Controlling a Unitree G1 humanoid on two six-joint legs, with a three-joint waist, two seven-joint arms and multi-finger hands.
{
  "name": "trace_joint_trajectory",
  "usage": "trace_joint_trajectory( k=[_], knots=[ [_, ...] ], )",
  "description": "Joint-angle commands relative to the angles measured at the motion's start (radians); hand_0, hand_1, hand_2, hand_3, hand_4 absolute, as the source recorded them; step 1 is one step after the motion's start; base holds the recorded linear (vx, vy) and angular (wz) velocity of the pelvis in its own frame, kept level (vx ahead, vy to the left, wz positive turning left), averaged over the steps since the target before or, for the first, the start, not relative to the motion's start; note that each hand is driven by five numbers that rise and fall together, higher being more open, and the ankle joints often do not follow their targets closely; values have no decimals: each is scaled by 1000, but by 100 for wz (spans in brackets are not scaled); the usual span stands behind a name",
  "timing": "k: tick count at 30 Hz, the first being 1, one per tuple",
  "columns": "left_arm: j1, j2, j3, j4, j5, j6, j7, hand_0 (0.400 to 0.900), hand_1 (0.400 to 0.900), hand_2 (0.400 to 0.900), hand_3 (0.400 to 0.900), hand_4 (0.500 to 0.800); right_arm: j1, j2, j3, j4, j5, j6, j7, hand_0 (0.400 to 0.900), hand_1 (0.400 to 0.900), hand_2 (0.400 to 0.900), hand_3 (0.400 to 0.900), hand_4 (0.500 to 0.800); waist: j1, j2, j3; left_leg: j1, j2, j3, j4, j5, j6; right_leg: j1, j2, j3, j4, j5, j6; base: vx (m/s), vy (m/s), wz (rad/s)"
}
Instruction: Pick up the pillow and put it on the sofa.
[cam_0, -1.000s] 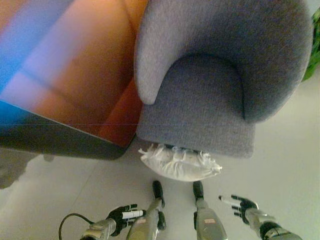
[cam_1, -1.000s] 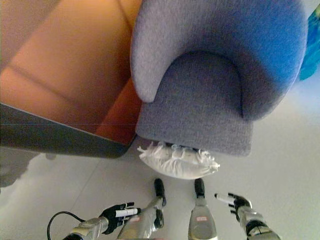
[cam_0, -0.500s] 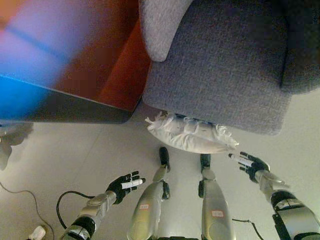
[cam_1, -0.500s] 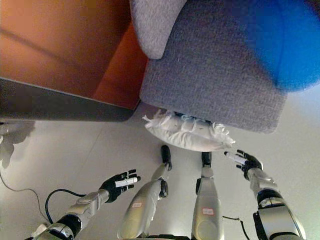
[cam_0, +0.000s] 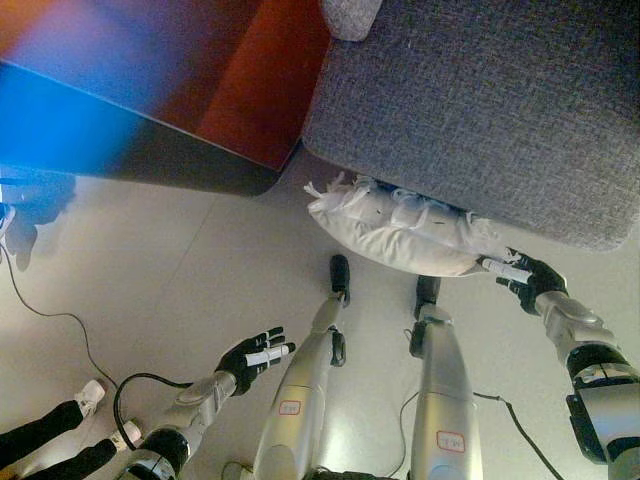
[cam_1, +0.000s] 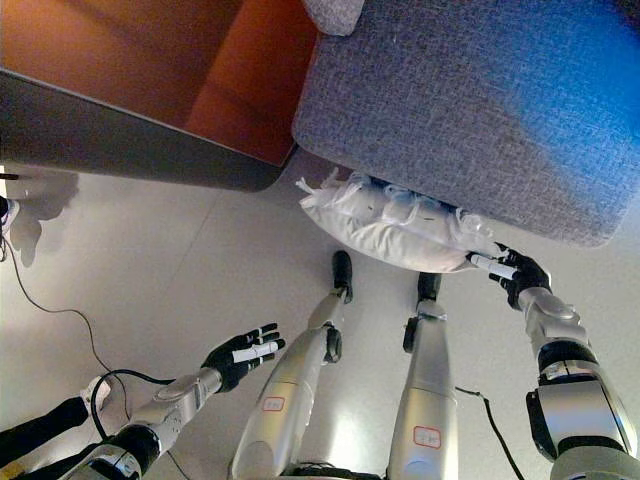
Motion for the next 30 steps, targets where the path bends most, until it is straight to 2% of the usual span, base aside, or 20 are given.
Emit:
trace_joint_trajectory(
  k=[1, 11, 12, 13, 14, 20, 30],
  knots=[
    [108, 25, 5, -12, -36, -19, 10, 900, 900, 900, 900, 800, -28, -109, 34, -46, 74, -55, 22, 900, 900, 900, 900, 800, -7, 47, 23, -28, -48, 8, 195, -194, -33, 1, 58, -31, -58, 18, -16, 0, 0, 0],
    [120, -26, -18, -3, -41, -44, 23, 900, 900, 900, 900, 800, -125, -98, 74, -132, 86, -50, 86, 900, 900, 900, 900, 800, -3, 62, 23, -28, -46, 3, 183, -187, -44, -6, 67, -25, -55, 7, -23, 8, 15, -1],
    [122, -31, -18, -1, -39, -47, 23, 900, 900, 900, 900, 800, -132, -97, 78, -141, 96, -54, 102, 853, 853, 853, 853, 772, -2, 63, 23, -28, -46, 2, 182, -186, -45, -7, 68, -25, -54, 6, -24, 13, 23, -4],
    [124, -34, -18, 0, -38, -49, 23, 900, 900, 900, 900, 800, -138, -95, 81, -151, 100, -54, 110, 575, 575, 575, 575, 605, -2, 63, 23, -25, -46, 2, 180, -185, -46, -4, 69, -25, -56, 5, -24, 11, 23, -3],
    [128, -36, -18, -1, -39, -52, 20, 900, 900, 900, 900, 800, -140, -95, 83, -160, 104, -55, 120, 400, 400, 400, 400, 500, -2, 64, 23, -24, -46, 2, 177, -184, -47, -4, 70, -26, -56, 4, -25, 14, 34, -4],
    [144, -50, -22, 3, -48, -66, 6, 900, 900, 900, 900, 800, -156, -112, 73, -184, 118, -55, 112, 400, 400, 400, 400, 500, -5, 69, 23, -12, -42, 8, 163, -180, -52, 4, 74, -23, -60, 1, -27, 16, 47, -4],
    [162, -51, -20, 2, -54, -75, -1, 900, 900, 900, 900, 800, -137, -124, 45, -175, 143, -67, 150, 400, 400, 400, 400, 500, -10, 69, 23, 13, -40, 20, 151, -183, -50, 23, 74, -26, -74, 3, -25, 1, 6, 0]
  ],
)
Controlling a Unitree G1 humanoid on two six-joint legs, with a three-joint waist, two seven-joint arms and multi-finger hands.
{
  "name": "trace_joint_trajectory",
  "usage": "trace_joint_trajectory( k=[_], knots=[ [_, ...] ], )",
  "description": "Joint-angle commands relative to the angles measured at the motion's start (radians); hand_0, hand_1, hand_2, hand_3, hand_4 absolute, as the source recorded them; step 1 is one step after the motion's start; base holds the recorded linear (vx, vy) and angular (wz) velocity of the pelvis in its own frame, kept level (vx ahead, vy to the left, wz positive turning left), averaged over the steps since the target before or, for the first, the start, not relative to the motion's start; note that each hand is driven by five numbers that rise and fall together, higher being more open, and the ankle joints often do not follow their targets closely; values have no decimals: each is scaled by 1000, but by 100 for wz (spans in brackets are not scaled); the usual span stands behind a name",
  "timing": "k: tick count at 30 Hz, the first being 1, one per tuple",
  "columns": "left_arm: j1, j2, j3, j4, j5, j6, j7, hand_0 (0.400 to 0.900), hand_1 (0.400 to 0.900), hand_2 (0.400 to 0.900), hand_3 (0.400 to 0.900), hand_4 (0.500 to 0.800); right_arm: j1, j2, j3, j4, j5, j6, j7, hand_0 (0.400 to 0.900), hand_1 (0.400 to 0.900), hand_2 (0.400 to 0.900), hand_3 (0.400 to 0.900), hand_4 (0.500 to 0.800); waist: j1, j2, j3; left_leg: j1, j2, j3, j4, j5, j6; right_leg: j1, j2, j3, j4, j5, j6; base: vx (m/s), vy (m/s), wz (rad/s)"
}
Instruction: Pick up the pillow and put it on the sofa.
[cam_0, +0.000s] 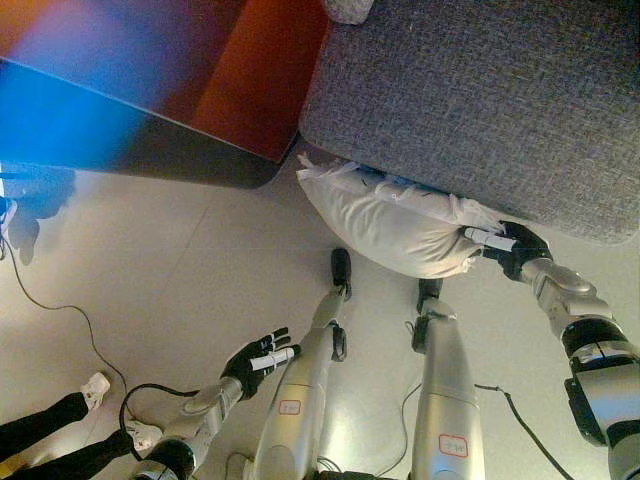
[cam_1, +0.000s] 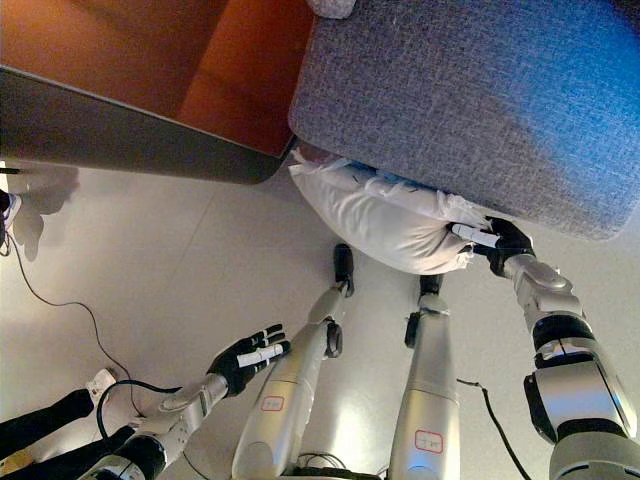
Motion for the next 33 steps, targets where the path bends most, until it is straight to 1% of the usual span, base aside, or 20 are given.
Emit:
trace_joint_trajectory(
  k=[1, 6, 9, 13, 16, 19, 21, 23, 25, 28, 29, 30, 31, 33],
  knots=[
    [113, -16, -17, 16, -21, -8, -5, 900, 900, 900, 900, 800, -52, -113, -23, -93, 97, -71, 56, 400, 400, 400, 400, 500, -26, 67, 23, 43, -44, 7, 138, -185, -48, 66, 71, -44, -100, 0, -20, 0, 0, 0],
    [114, -20, -11, 26, -15, -9, -13, 900, 900, 900, 900, 800, -38, -100, -26, -81, 74, -92, 80, 400, 400, 400, 400, 500, -28, 57, 23, 81, -44, 11, 126, -191, -49, 108, 72, -53, -123, 4, -21, -1, -2, -1],
    [119, -20, 1, 36, -4, -2, -15, 900, 900, 900, 900, 800, -9, -98, -32, -91, 55, -99, 113, 400, 400, 400, 400, 500, -33, 39, 23, 125, -41, 16, 117, -197, -51, 157, 69, -62, -148, 10, -18, 18, -10, -4],
    [122, -14, 31, 58, 15, 17, -22, 900, 900, 900, 900, 800, 63, -84, -38, -128, 34, -120, 140, 400, 400, 400, 400, 500, -41, -2, 23, 216, -34, 19, 97, -206, -54, 257, 67, -74, -201, 25, -13, 31, -37, -3],
    [130, -7, 62, 91, 37, 19, -35, 900, 900, 900, 900, 800, 145, -66, -59, -155, 18, -143, 166, 400, 400, 400, 400, 500, -43, -40, -5, 278, -24, 23, 78, -214, -54, 331, 65, -86, -243, 35, -4, 50, -63, -4],
    [139, -1, 84, 109, 47, 22, -32, 900, 900, 900, 900, 800, 213, -45, -76, -188, 3, -171, 178, 400, 400, 400, 400, 500, -41, -71, -30, 326, -12, 29, 57, -218, -54, 390, 63, -95, -270, 39, 4, 49, -74, -2],
    [144, 9, 105, 127, 68, 32, -36, 900, 900, 900, 900, 800, 258, -40, -89, -230, 7, -169, 180, 400, 400, 400, 400, 500, -43, -96, -50, 362, -2, 38, 46, -222, -54, 434, 58, -101, -290, 43, 11, 44, -86, 2],
    [149, 17, 118, 149, 77, 31, -50, 900, 900, 900, 900, 800, 290, -36, -102, -255, -8, -173, 193, 400, 400, 400, 400, 500, -46, -114, -69, 397, 3, 42, 31, -226, -55, 472, 57, -103, -311, 48, 18, 42, -46, -1],
    [157, 14, 130, 168, 86, 31, -60, 900, 900, 900, 900, 800, 321, -27, -108, -279, -24, -173, 202, 400, 400, 400, 400, 500, -48, -126, -88, 436, 5, 42, 11, -230, -52, 510, 57, -102, -330, 51, 25, 76, -15, -2],
    [178, 4, 149, 201, 115, 37, -47, 900, 900, 900, 900, 800, 377, -15, -116, -331, -59, -156, 238, 400, 400, 400, 400, 500, -54, -147, -132, 513, 6, 47, -44, -234, -49, 583, 58, -99, -383, 62, 41, 92, 7, -1],
    [177, 4, 149, 201, 115, 37, -47, 900, 900, 900, 900, 800, 377, -15, -117, -331, -59, -156, 237, 400, 400, 400, 400, 500, -54, -147, -134, 511, 6, 47, -45, -230, -49, 582, 58, -99, -386, 66, 41, 130, 10, -1],
    [195, -7, 163, 223, 133, 37, -39, 900, 900, 900, 900, 800, 407, -10, -118, -368, -84, -149, 255, 400, 400, 400, 400, 500, -57, -159, -167, 555, 6, 50, -79, -230, -49, 623, 61, -99, -417, 73, 49, 92, 6, -1],
    [199, -9, 167, 227, 139, 38, -37, 900, 900, 900, 900, 800, 415, -10, -119, -380, -88, -142, 255, 400, 400, 400, 400, 500, -58, -162, -173, 566, 6, 51, -87, -230, -49, 633, 61, -99, -424, 74, 51, 143, 8, -3],
    [213, -14, 190, 250, 164, 52, -24, 900, 900, 900, 900, 800, 440, -17, -126, -439, -106, -110, 277, 400, 400, 400, 400, 500, -61, -176, -208, 603, 9, 60, -109, -230, -48, 667, 63, -101, -445, 81, 56, 104, 2, -2]
  ],
)
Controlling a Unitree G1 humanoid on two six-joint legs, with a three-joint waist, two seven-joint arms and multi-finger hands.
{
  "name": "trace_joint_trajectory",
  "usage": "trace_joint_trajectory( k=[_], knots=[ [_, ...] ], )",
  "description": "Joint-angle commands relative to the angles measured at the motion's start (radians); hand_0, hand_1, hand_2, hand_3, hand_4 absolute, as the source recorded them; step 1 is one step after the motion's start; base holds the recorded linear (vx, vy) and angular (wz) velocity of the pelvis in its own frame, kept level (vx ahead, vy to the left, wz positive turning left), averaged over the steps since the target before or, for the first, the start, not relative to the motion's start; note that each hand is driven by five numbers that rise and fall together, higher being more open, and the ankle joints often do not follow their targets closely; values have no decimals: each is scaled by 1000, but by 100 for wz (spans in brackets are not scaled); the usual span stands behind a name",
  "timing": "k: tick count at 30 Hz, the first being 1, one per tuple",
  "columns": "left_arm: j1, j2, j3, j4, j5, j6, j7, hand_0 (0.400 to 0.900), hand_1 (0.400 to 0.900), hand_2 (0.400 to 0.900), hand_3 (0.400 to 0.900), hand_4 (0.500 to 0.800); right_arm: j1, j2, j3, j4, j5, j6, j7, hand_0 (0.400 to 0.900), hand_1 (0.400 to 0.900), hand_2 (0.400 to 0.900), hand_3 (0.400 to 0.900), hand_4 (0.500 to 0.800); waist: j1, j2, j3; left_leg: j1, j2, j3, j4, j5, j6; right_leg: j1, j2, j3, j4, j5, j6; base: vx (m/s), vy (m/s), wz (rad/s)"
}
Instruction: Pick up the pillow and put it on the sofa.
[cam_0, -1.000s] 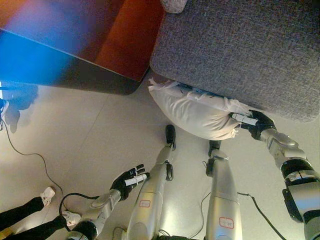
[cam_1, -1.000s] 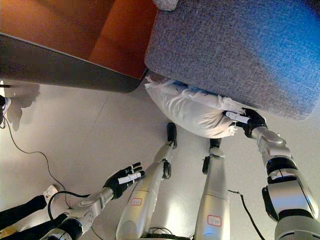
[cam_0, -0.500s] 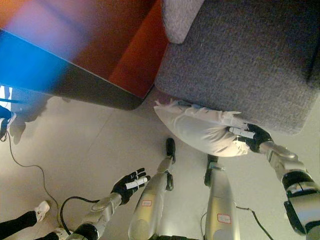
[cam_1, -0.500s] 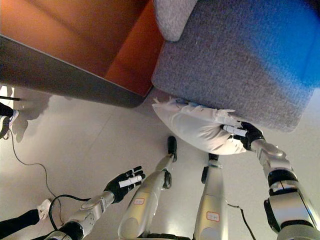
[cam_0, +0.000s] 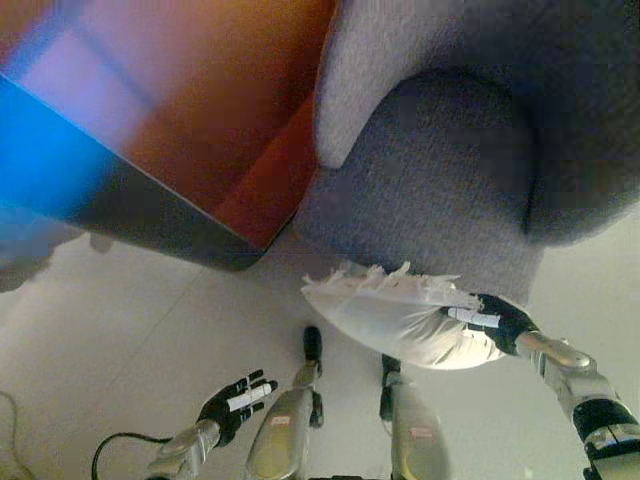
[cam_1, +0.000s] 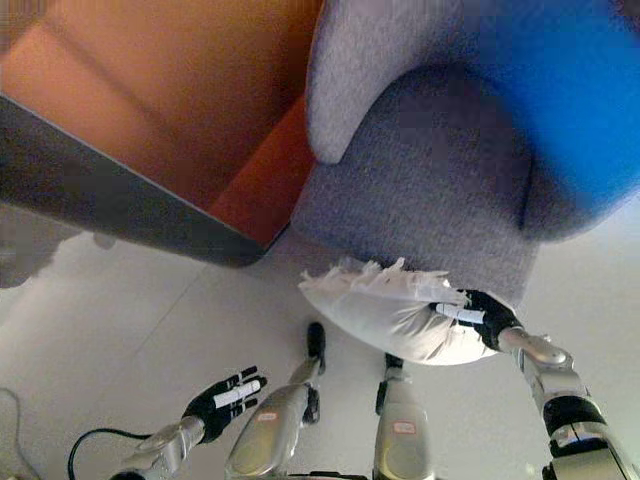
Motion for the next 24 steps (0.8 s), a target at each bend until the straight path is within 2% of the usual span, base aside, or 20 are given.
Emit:
trace_joint_trajectory(
  k=[1, 10, 14, 20, 21, 24],
  knots=[
    [81, 10, 17, 91, 71, 21, 14, 900, 900, 900, 900, 800, -26, -36, -77, -167, 43, -58, 103, 400, 400, 400, 400, 500, -7, -37, -141, 79, -34, 73, 90, -211, -54, 43, 8, -43, -55, 0, 28, 111, -6, 0],
    [95, -18, 65, 169, 131, 94, 43, 900, 900, 900, 900, 800, -18, -93, -100, -373, -19, 65, 136, 400, 400, 400, 400, 500, -17, -90, -248, 183, -24, 87, 36, -217, -53, 151, 29, -46, -108, 2, 26, 92, -10, 0],
    [98, -29, 70, 197, 163, 124, 69, 900, 900, 900, 900, 800, -69, -188, -95, -386, -47, 106, 146, 400, 400, 400, 400, 500, -11, -116, -282, 221, -18, 89, 27, -222, -54, 197, 35, -54, -125, 2, 22, 96, -16, 3],
    [91, -30, 57, 241, 177, 157, 78, 900, 900, 900, 900, 800, -289, -351, -49, -299, 55, 172, 165, 400, 400, 400, 400, 500, 5, -145, -323, 257, -14, 93, 22, -230, -57, 241, 45, -56, -144, 2, 20, 90, -14, 0],
    [87, -28, 48, 249, 176, 160, 81, 900, 900, 900, 900, 800, -396, -394, -13, -239, 82, 200, 167, 400, 400, 400, 400, 500, 14, -155, -335, 266, -13, 91, 19, -232, -58, 253, 48, -58, -149, 2, 19, 98, -13, 2],
    [88, -32, 37, 259, 178, 163, 86, 900, 900, 900, 900, 800, -562, -446, 56, -136, 170, 242, 164, 400, 400, 400, 400, 500, 26, -167, -349, 278, -12, 84, 14, -232, -59, 270, 56, -58, -156, 1, 17, 78, -19, 4]
  ],
)
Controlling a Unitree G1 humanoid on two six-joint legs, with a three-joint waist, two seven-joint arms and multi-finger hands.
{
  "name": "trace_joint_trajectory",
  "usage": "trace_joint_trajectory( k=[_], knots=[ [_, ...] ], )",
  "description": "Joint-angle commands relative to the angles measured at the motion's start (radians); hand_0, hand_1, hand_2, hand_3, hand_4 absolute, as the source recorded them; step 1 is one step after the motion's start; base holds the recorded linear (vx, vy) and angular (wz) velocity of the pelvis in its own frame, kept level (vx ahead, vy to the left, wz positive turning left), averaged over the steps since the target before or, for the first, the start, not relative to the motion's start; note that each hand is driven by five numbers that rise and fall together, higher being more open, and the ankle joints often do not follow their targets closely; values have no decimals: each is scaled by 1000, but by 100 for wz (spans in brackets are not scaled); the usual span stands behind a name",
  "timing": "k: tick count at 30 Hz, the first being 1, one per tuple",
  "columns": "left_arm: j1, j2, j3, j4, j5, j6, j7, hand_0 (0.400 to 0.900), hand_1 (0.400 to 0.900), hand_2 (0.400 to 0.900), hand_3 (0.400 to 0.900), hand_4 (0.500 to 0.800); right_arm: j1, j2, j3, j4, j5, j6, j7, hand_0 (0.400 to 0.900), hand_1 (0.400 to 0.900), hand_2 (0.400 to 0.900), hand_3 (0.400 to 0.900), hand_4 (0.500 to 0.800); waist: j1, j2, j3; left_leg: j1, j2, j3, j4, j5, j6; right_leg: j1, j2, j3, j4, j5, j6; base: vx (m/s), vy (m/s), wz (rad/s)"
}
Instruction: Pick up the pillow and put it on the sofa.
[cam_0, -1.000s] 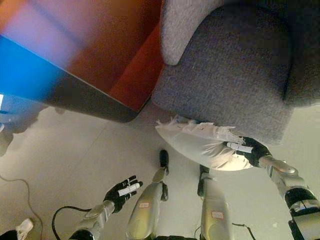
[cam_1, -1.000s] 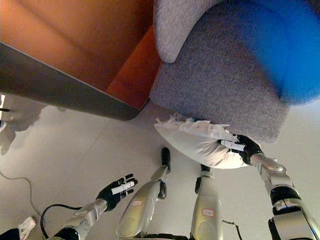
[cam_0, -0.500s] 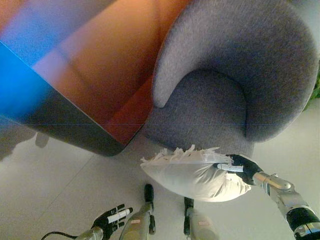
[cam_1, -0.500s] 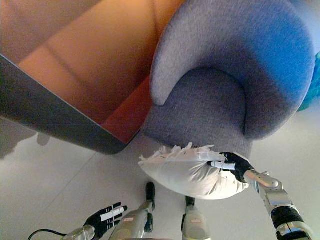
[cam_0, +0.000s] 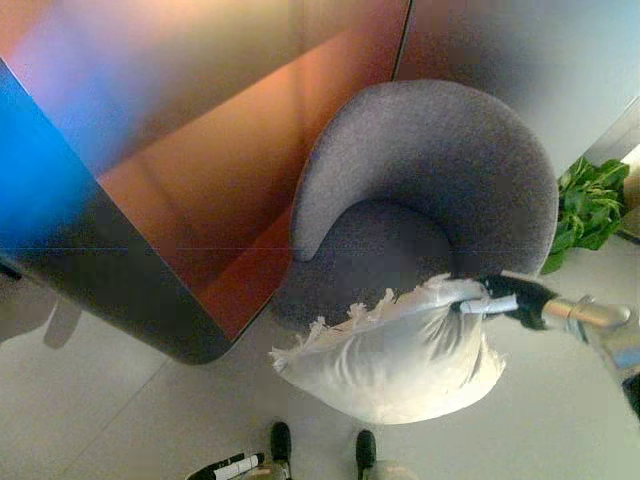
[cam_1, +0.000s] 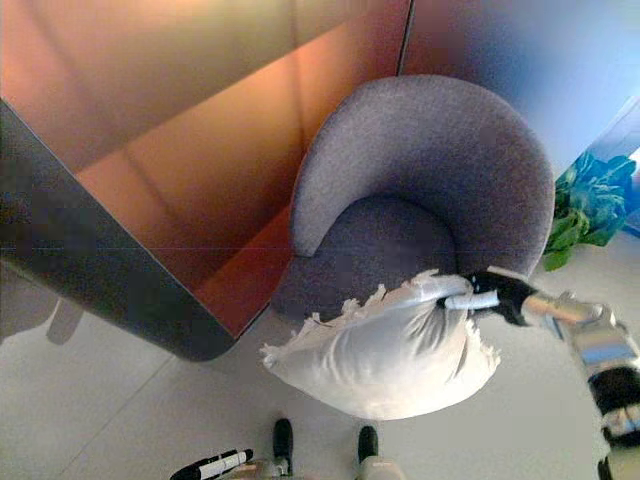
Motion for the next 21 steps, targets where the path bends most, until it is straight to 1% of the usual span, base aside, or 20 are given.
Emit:
trace_joint_trajectory(
  k=[1, 3, 7, 10, 15, 18, 20, 21],
  knots=[
    [16, 18, -27, 91, 42, 12, 9, 900, 900, 900, 900, 800, -395, -124, -26, 87, 231, -36, -34, 400, 400, 400, 400, 500, 57, -51, -94, 98, -13, 61, 24, -159, -46, -4, 47, -45, 56, -54, 11, 81, -34, 8],
    [15, 24, -31, 102, 43, 21, 12, 900, 900, 900, 900, 800, -485, -136, 8, 139, 271, 8, -34, 400, 400, 400, 400, 500, 67, -58, -102, 100, -12, 58, 24, -158, -47, 4, 48, -46, 51, -52, 10, 57, -25, 7],
    [20, 31, -30, 121, 50, 30, 15, 900, 900, 900, 900, 800, -604, -136, 70, 219, 300, 45, -55, 400, 400, 400, 400, 500, 77, -60, -112, 107, -14, 50, 19, -156, -46, 17, 52, -47, 36, -47, 8, 53, -4, 4],
    [28, 33, -33, 129, 59, 29, 14, 900, 900, 900, 900, 800, -672, -133, 111, 267, 293, 81, -56, 400, 400, 400, 400, 500, 84, -60, -119, 110, -15, 47, 17, -155, -46, 23, 54, -46, 29, -46, 8, 51, -9, 4],
    [28, 31, -41, 133, 71, 30, 15, 900, 900, 900, 900, 800, -765, -118, 173, 372, 239, 135, -53, 400, 400, 400, 400, 500, 98, -61, -124, 109, -19, 40, 14, -152, -47, 29, 54, -50, 18, -41, 7, 41, -21, 5],
    [31, 29, -48, 130, 71, 24, 13, 900, 900, 900, 900, 800, -800, -102, 185, 432, 226, 169, -40, 400, 400, 400, 400, 500, 110, -58, -124, 107, -20, 35, 13, -152, -47, 30, 54, -53, 14, -42, 6, 43, -19, 8],
    [35, 29, -54, 123, 69, 22, 16, 900, 900, 900, 900, 800, -809, -87, 191, 453, 233, 210, -19, 400, 400, 400, 400, 500, 119, -55, -121, 101, -21, 32, 12, -149, -47, 27, 53, -56, 12, -42, 5, 17, -8, 12],
    [34, 30, -56, 121, 66, 23, 16, 900, 900, 900, 900, 800, -815, -76, 188, 472, 209, 218, -49, 400, 400, 400, 400, 500, 125, -51, -117, 96, -22, 29, 12, -148, -48, 24, 53, -56, 12, -42, 4, 2, -2, 11]
  ],
)
